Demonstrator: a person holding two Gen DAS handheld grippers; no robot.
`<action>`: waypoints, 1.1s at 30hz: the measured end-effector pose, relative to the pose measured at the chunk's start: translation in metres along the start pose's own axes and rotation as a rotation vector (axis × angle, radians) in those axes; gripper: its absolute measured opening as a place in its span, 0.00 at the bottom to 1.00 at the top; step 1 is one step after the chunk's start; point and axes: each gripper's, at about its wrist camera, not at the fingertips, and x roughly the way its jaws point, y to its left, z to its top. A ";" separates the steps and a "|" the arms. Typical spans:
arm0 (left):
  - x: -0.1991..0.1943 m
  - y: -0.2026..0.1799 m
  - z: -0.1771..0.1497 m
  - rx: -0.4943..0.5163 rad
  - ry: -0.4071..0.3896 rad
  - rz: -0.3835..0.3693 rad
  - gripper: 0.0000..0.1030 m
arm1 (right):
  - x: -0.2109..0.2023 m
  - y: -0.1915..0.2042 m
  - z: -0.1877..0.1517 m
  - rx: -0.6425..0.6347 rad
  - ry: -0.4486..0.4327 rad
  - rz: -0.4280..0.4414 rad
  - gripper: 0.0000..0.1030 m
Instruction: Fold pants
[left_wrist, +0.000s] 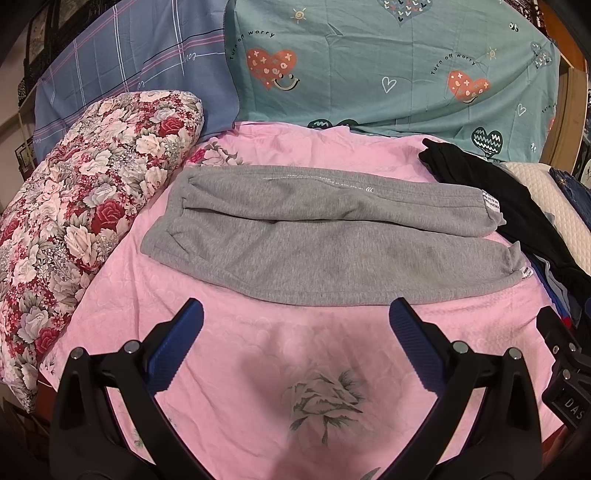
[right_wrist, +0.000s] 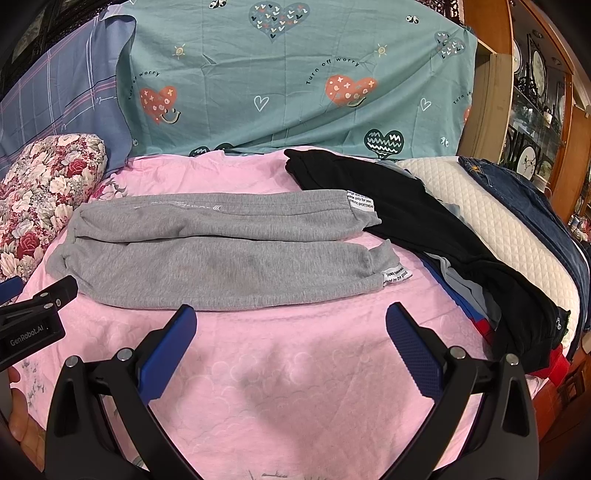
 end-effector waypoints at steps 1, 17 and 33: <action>0.000 0.000 0.000 0.000 0.000 0.000 0.98 | 0.000 0.000 0.000 0.000 0.000 0.000 0.99; 0.000 0.000 -0.001 0.001 0.001 0.000 0.98 | 0.000 0.000 0.000 0.002 0.001 0.001 0.99; 0.004 -0.005 -0.004 0.006 0.012 -0.004 0.98 | 0.002 -0.001 0.000 0.002 0.003 0.002 0.99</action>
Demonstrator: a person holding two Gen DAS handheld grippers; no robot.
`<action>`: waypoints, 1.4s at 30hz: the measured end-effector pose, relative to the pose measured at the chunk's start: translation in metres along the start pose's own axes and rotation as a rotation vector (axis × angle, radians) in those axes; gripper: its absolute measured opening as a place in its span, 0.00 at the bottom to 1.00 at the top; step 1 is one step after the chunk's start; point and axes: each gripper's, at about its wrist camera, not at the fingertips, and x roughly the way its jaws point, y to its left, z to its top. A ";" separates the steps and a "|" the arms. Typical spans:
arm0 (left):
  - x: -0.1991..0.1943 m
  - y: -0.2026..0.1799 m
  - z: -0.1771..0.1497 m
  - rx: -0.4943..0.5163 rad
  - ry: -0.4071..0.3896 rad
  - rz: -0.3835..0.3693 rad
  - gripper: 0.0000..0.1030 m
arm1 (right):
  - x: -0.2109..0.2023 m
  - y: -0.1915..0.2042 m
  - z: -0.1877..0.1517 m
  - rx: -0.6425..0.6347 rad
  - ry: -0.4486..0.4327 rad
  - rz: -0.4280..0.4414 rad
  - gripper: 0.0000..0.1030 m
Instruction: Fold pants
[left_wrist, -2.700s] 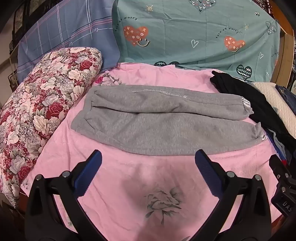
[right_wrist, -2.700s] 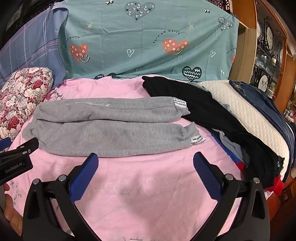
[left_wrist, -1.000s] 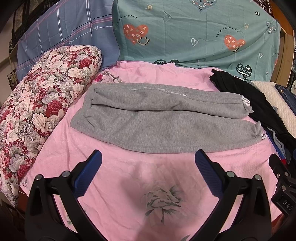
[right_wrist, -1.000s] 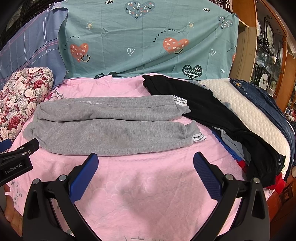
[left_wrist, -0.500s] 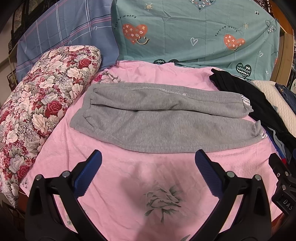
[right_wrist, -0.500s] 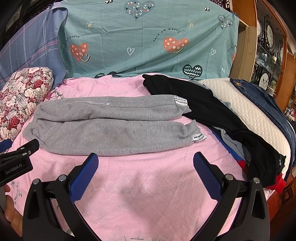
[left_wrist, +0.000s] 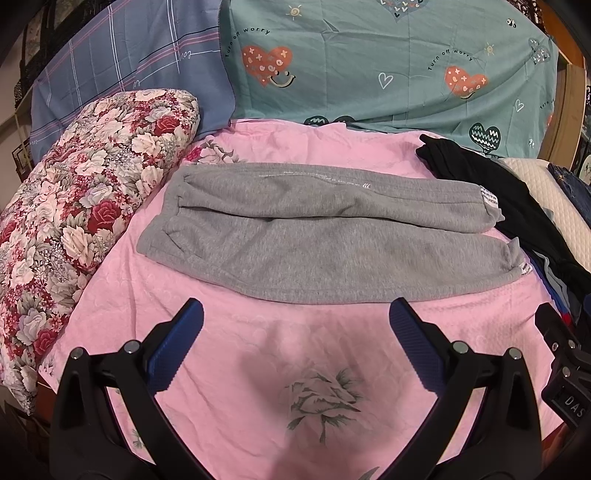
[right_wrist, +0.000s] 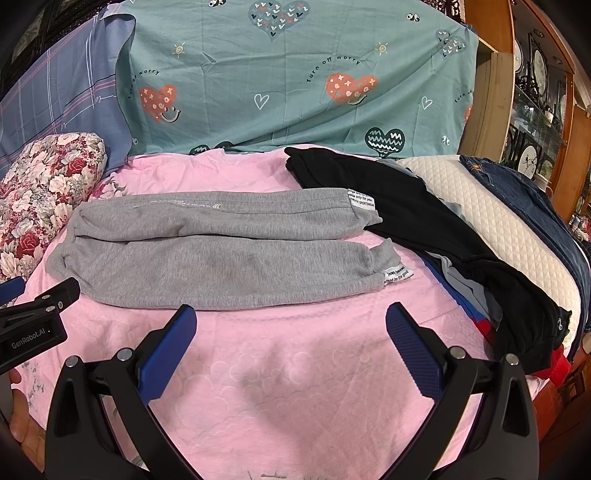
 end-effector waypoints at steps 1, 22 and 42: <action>0.000 0.001 0.001 0.000 0.002 -0.001 0.98 | 0.000 0.000 0.000 0.000 0.000 0.000 0.99; 0.045 0.024 -0.001 -0.114 0.190 -0.150 0.98 | 0.008 0.000 -0.002 -0.001 0.025 0.014 0.99; 0.215 0.241 0.029 -0.737 0.406 -0.191 0.77 | 0.052 -0.048 -0.016 0.125 0.157 -0.029 0.99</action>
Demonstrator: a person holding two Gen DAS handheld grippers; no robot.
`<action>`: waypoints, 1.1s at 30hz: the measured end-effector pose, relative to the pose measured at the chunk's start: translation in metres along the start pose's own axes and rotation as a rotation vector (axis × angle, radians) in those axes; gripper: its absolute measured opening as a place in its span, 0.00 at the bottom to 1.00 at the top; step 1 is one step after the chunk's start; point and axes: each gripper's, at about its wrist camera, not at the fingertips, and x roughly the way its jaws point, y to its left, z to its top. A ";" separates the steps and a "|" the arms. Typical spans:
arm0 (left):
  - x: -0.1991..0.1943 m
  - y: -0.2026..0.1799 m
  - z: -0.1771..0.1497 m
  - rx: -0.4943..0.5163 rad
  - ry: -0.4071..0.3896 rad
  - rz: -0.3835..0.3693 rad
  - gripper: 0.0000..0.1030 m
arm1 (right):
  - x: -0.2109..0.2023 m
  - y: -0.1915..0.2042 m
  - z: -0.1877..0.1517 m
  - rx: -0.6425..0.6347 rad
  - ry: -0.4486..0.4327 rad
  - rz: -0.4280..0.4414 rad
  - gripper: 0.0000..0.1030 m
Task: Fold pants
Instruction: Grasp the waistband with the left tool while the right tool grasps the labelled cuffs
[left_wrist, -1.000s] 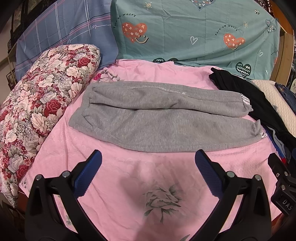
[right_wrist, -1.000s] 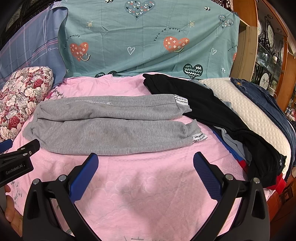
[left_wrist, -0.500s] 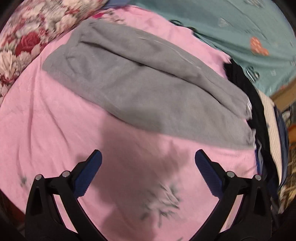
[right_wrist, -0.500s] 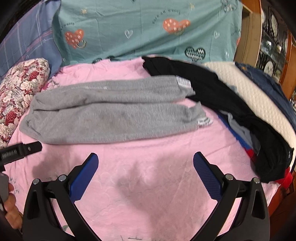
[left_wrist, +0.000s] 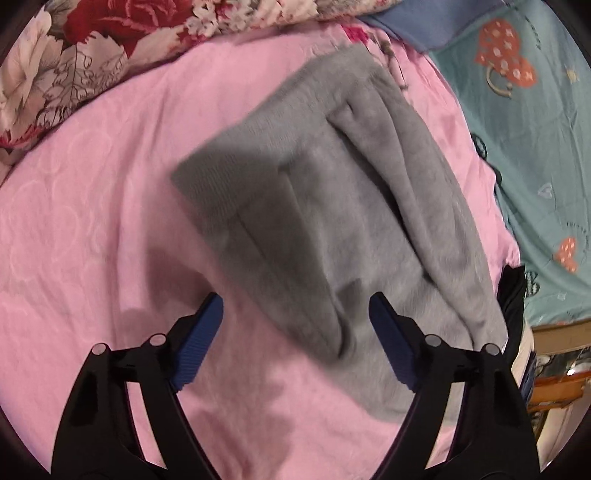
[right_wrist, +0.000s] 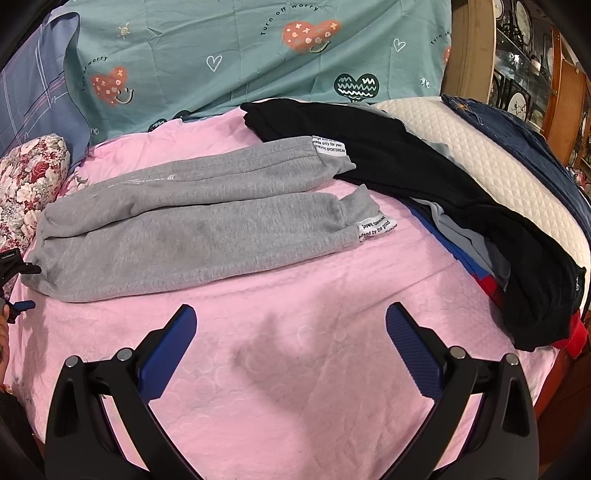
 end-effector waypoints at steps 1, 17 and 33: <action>0.001 0.000 0.006 -0.010 -0.015 0.000 0.71 | 0.000 0.000 0.001 -0.002 -0.001 -0.002 0.99; -0.026 0.021 -0.007 0.000 -0.217 -0.083 0.13 | 0.064 -0.109 0.091 0.135 0.183 -0.023 0.99; -0.019 0.025 -0.007 0.002 -0.204 -0.064 0.13 | 0.180 -0.107 0.071 0.367 0.405 0.165 0.16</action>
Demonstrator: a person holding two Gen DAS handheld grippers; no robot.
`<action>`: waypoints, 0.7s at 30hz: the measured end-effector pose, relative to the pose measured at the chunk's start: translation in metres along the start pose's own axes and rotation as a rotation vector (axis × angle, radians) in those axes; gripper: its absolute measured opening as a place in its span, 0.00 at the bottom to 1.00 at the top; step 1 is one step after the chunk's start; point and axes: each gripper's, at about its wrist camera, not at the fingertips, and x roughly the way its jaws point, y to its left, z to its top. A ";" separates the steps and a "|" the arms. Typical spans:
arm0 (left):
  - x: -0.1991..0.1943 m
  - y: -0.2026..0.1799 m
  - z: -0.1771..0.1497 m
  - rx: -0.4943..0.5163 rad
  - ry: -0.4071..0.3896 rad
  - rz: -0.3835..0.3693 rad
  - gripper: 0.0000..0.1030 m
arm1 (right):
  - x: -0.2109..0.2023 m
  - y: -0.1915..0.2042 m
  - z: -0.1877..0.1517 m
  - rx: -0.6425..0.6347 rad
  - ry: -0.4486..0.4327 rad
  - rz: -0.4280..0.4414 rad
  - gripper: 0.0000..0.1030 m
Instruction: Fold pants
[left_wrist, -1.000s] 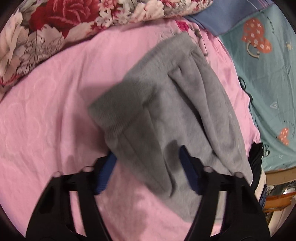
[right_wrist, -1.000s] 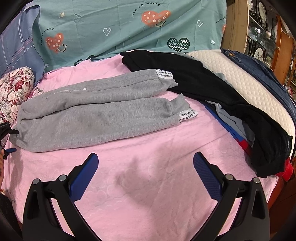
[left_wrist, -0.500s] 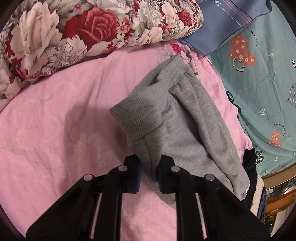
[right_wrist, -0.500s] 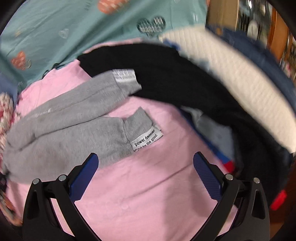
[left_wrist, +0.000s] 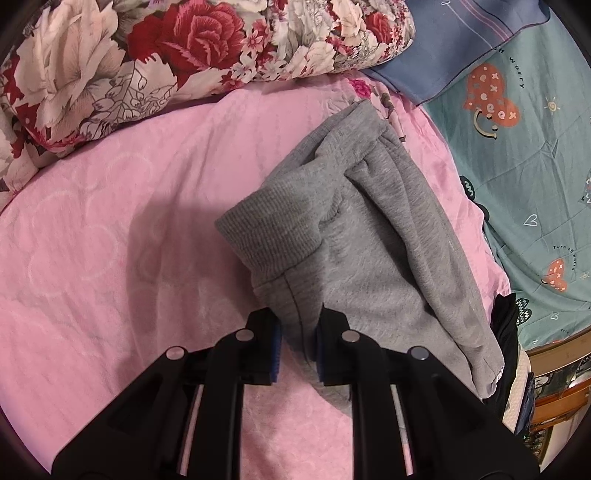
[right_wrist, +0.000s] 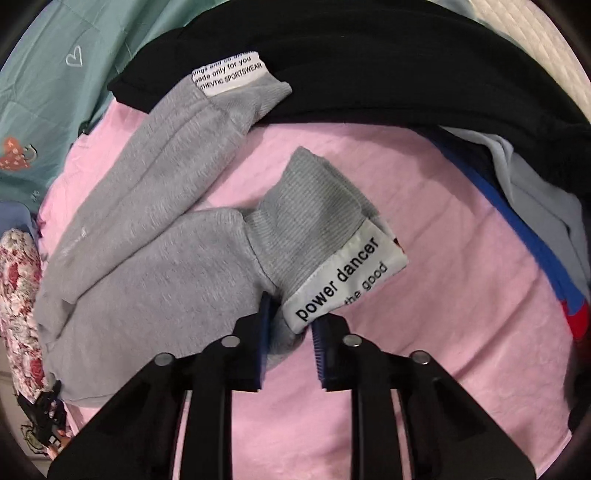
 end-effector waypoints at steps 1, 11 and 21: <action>-0.007 -0.001 -0.002 0.007 -0.016 -0.013 0.12 | -0.001 -0.002 0.000 0.013 -0.002 0.014 0.15; -0.099 0.013 -0.046 0.060 -0.057 -0.054 0.10 | -0.098 -0.013 -0.038 -0.044 -0.107 0.106 0.14; -0.104 0.034 -0.074 0.132 0.009 0.026 0.25 | -0.066 -0.067 -0.096 -0.041 0.006 -0.041 0.36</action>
